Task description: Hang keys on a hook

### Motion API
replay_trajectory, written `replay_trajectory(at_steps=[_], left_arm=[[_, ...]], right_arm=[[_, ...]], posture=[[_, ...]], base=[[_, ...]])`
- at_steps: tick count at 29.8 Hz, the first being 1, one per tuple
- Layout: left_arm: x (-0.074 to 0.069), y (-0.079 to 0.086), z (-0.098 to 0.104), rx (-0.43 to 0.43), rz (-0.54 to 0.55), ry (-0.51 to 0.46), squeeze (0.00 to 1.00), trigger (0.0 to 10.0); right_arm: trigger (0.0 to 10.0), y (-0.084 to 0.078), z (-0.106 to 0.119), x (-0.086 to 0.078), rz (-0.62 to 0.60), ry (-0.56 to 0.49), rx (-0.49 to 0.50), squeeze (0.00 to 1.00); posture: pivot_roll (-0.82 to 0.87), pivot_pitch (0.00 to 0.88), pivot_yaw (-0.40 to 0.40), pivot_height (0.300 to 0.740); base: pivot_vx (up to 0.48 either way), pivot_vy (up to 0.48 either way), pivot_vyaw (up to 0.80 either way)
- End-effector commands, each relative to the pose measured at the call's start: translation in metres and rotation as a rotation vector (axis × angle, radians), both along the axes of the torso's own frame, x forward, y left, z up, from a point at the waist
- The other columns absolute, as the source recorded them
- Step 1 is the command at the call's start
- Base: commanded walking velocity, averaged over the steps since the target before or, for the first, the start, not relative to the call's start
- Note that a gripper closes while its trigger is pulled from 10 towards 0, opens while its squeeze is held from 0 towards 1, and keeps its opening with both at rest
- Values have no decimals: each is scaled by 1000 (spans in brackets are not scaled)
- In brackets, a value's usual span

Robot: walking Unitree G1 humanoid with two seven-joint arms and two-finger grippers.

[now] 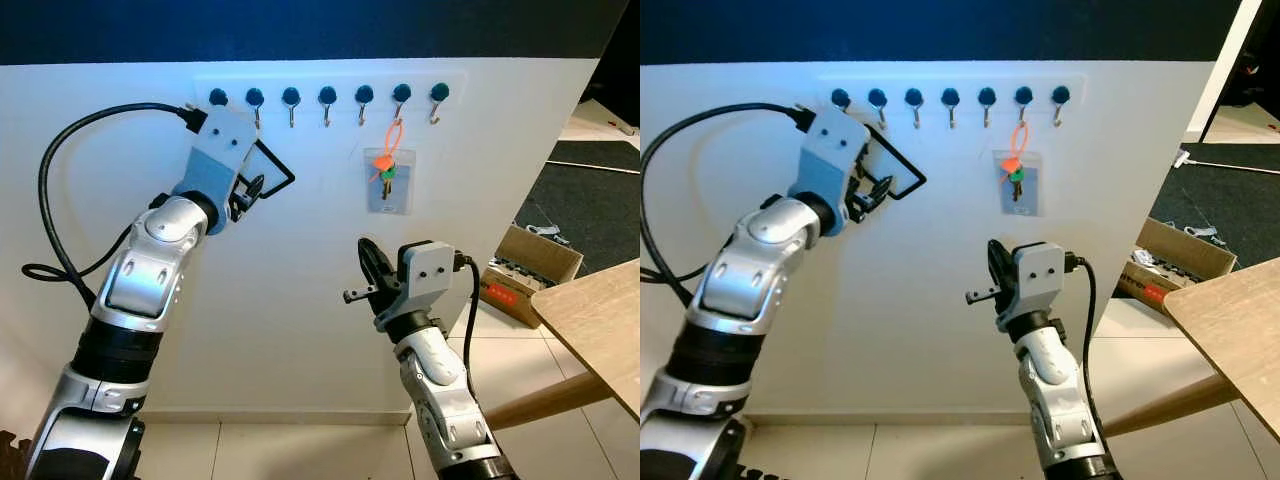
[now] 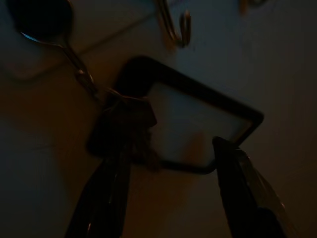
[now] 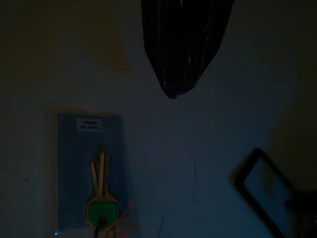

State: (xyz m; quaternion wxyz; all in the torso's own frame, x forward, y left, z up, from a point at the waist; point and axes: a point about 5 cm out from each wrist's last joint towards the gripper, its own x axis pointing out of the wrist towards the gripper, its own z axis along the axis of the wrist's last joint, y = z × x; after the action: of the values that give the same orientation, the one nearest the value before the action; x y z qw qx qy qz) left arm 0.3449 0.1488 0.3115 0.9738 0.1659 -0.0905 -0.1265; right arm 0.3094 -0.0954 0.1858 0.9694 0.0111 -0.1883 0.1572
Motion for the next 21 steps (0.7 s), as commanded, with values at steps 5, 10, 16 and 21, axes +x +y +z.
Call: replay_trajectory(at_steps=[5, 10, 16, 21], left_arm=[[-12, 15, 1, -111, 56, -58, 0, 10000], [-38, 28, -27, -289, 83, -27, 0, 10000], [-59, 20, -71, -261, 104, 69, 0, 10000], [-83, 7, -127, -196, 161, 156, 0, 10000]], right_arm=[[10000, 1, -3, -1, 7, 4, -4, 0], [10000, -2, -7, -2, 2, 19, -4, 0], [10000, -10, -21, -2, -14, 76, -4, 0], [10000, -23, -40, -6, -46, 150, 4, 0]], posture=[[182, 141, 60, 740], [185, 143, 53, 740], [187, 148, 33, 740], [179, 151, 19, 740]], base=[[0, 0, 0], [0, 0, 0], [0, 0, 0], [0, 0, 0]])
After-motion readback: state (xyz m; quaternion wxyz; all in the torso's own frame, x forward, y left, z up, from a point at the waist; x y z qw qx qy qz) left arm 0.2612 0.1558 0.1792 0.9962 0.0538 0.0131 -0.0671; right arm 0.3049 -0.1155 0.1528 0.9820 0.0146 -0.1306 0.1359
